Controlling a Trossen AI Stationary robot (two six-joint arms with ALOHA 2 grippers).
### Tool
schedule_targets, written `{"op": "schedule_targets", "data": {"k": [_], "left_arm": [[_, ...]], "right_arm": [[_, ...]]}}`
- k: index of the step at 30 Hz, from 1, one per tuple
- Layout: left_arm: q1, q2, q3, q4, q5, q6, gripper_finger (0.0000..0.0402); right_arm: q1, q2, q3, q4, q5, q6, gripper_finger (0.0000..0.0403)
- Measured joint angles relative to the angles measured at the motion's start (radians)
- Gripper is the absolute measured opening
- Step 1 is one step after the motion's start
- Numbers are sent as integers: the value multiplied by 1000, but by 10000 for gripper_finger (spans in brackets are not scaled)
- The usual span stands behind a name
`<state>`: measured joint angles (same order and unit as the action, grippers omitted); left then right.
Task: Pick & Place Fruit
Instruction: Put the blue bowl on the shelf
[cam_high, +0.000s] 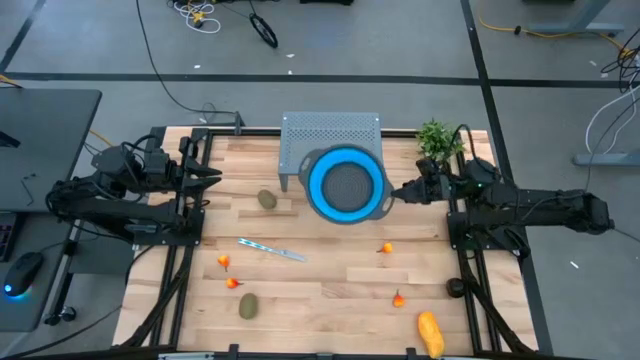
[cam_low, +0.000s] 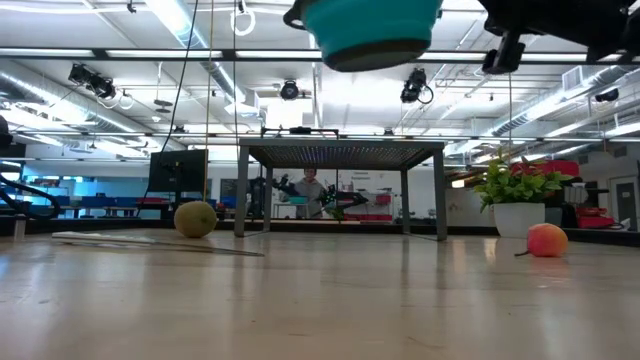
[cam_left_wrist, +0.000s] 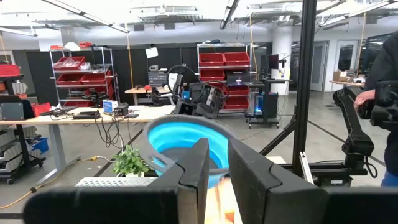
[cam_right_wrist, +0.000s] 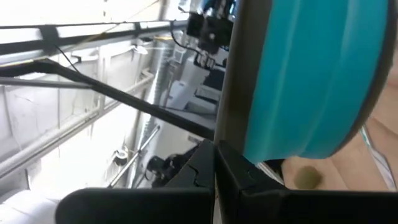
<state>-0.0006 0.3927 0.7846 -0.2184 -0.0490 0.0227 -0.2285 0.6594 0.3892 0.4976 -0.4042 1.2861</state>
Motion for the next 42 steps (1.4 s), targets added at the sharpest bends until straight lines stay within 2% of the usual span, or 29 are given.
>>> {"op": "schedule_targets", "data": {"k": [15, 27, 42], "left_arm": [[0, 0, 0, 0, 0, 0, 67], [0, 0, 0, 0, 0, 0, 68], [0, 0, 0, 0, 0, 0, 68]], "right_arm": [[-110, 40, 47, 0, -1, 75, 0], [-203, 125, 48, 105, -23, 165, 0], [-269, 206, 144, 106, -49, 161, 0]]}}
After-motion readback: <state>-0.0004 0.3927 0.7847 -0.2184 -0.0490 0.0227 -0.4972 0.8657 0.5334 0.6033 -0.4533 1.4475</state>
